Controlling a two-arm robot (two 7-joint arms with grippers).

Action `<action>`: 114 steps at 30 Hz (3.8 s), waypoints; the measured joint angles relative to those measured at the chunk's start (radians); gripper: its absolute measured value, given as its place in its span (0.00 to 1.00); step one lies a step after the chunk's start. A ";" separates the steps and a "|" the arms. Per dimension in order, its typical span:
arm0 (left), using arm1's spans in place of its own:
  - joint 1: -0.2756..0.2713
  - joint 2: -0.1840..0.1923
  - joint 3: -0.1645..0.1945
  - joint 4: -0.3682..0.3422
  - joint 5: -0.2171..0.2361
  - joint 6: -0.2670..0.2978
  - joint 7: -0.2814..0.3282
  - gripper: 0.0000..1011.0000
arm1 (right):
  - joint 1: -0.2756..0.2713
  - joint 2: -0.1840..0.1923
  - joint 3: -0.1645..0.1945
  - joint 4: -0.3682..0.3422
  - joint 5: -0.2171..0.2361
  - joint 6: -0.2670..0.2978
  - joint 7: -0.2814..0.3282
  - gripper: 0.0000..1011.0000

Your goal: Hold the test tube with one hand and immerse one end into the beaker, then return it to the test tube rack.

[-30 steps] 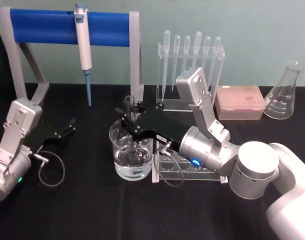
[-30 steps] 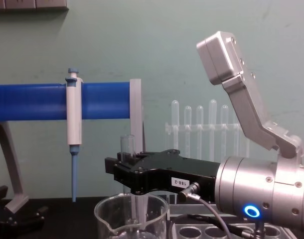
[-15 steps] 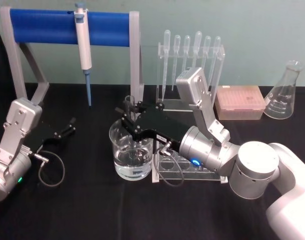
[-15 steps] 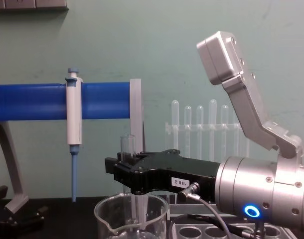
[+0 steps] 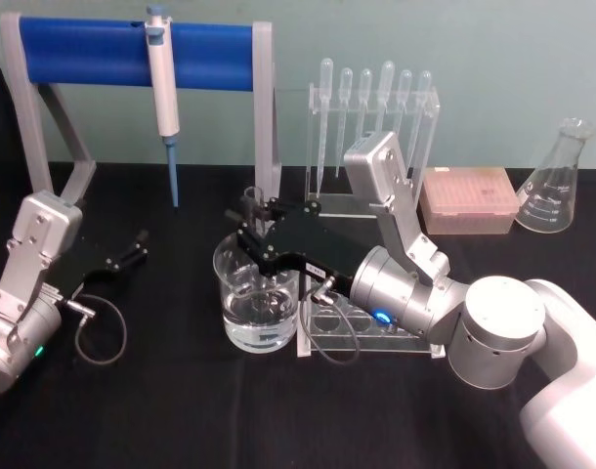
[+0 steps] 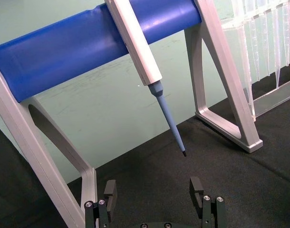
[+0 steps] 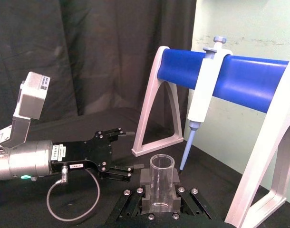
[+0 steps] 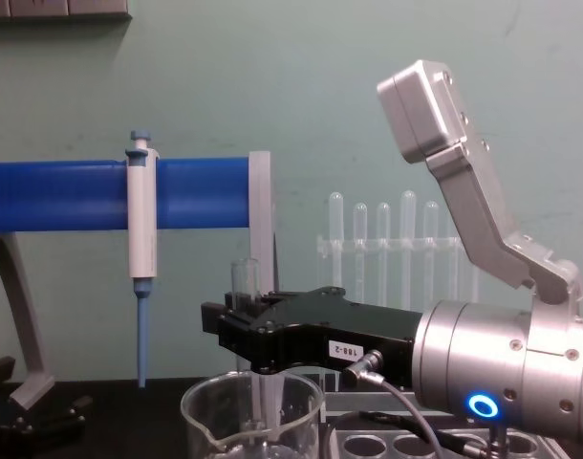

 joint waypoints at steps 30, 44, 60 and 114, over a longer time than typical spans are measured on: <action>0.000 0.000 0.000 0.000 0.000 0.000 0.000 0.99 | 0.000 0.000 0.000 0.000 0.000 0.000 0.000 0.22; 0.000 0.000 0.000 0.000 0.000 0.000 0.000 0.99 | 0.000 0.000 0.000 0.000 0.000 0.000 0.000 0.22; 0.000 0.000 0.000 0.000 0.000 0.000 0.000 0.99 | 0.000 0.000 0.000 0.000 0.000 0.000 0.000 0.22; 0.000 0.000 0.000 0.000 0.000 0.000 0.000 0.99 | 0.000 0.000 0.000 0.000 0.000 0.000 0.000 0.22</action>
